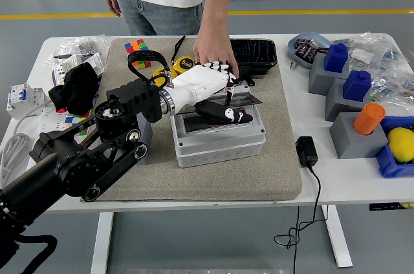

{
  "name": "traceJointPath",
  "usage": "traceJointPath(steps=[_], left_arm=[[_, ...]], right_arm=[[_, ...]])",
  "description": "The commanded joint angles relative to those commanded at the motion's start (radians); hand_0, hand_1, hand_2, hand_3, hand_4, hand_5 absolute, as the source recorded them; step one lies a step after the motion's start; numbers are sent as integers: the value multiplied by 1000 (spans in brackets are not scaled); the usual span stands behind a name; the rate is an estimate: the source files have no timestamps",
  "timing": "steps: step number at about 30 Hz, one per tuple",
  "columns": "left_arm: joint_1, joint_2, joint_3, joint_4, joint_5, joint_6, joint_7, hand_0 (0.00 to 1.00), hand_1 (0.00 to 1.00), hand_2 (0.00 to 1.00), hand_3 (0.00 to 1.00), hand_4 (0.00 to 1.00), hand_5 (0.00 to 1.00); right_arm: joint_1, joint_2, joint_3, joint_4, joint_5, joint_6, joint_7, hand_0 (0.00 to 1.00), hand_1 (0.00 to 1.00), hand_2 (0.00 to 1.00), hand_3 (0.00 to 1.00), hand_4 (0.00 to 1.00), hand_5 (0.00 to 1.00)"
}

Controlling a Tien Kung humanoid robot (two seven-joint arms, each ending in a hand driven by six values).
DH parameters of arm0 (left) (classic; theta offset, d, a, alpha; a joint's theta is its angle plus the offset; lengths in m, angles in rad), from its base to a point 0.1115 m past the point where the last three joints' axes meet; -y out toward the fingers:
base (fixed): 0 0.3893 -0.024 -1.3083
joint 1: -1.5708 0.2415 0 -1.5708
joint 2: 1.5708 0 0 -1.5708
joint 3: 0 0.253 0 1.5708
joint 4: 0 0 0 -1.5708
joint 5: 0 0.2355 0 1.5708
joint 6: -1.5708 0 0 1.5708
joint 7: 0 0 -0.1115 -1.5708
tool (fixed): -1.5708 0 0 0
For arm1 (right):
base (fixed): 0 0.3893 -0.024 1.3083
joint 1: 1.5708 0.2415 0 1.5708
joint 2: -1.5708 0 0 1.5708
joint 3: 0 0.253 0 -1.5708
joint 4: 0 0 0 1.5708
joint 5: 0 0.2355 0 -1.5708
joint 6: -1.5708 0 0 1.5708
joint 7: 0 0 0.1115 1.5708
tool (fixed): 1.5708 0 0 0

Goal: Fetch the battery,place it into the box,close the lid of the box

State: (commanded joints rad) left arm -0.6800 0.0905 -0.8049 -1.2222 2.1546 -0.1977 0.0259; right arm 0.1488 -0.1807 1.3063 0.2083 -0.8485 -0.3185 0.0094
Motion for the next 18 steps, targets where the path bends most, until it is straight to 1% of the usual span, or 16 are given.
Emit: traceJointPath(steps=[4, 12, 18], left_arm=[[5, -1, 10, 1, -4, -3, 0, 998, 998, 833, 418, 998, 998], [3, -3, 7, 2, -5, -6, -1, 998, 998, 833, 420, 998, 998], [7, -7, 39, 7, -20, -17, 0, 998, 998, 832, 426, 998, 998]], right_arm=[[0, 0, 1, 0, 0, 0, 0, 790, 739, 726, 777, 998, 998], [0, 0, 0, 1, 1, -1, 1, 790, 739, 726, 777, 998, 998], [-1, 1, 2, 0, -1, 1, 1, 790, 739, 726, 777, 998, 998]])
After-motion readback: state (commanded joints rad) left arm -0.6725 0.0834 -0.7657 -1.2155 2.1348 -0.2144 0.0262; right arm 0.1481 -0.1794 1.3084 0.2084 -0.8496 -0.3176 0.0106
